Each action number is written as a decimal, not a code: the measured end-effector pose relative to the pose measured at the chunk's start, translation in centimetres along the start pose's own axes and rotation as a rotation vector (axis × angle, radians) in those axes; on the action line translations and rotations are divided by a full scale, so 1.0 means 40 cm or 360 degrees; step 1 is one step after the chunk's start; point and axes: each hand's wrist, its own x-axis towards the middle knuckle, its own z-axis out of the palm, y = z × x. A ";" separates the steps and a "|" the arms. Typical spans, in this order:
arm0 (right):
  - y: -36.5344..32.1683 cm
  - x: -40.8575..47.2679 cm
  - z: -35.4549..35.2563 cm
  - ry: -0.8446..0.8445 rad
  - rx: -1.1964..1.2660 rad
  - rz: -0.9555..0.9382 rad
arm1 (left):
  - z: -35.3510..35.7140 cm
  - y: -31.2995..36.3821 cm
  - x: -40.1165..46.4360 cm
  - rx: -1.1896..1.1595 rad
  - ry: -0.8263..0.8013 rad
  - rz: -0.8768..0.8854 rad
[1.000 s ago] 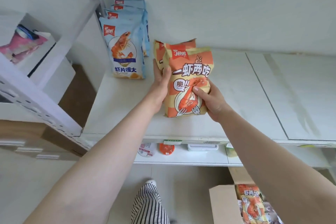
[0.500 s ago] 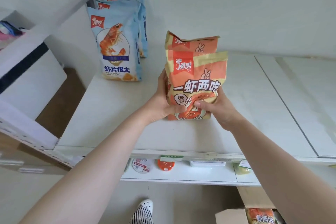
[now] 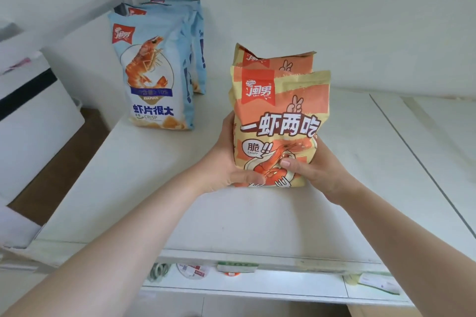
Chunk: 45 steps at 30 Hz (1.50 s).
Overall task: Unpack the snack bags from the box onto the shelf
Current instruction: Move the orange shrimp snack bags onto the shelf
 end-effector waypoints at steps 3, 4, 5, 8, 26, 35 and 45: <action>0.006 0.060 -0.018 0.0060 -0.0054 -0.0060 | -0.027 -0.018 0.058 0.0129 0.0112 0.0032; 0.006 0.085 -0.025 0.0081 -0.0065 -0.0081 | -0.038 -0.021 0.081 0.0218 0.0186 0.0039; 0.006 0.111 -0.031 0.0088 -0.0072 -0.0098 | -0.048 -0.024 0.106 0.0330 0.0268 0.0050; 0.010 0.203 -0.048 0.0138 -0.0083 -0.0137 | -0.079 -0.045 0.172 0.0377 0.0464 0.0063; 0.032 0.617 -0.058 -0.0002 -0.0142 -0.0195 | -0.105 -0.146 0.394 0.0995 0.1229 0.0304; 0.007 0.634 -0.045 0.0260 0.0008 -0.0304 | -0.111 -0.157 0.401 0.0916 0.1243 0.0255; 0.003 0.639 -0.016 0.0418 0.0054 -0.0244 | -0.137 -0.170 0.407 0.0751 0.1207 0.0254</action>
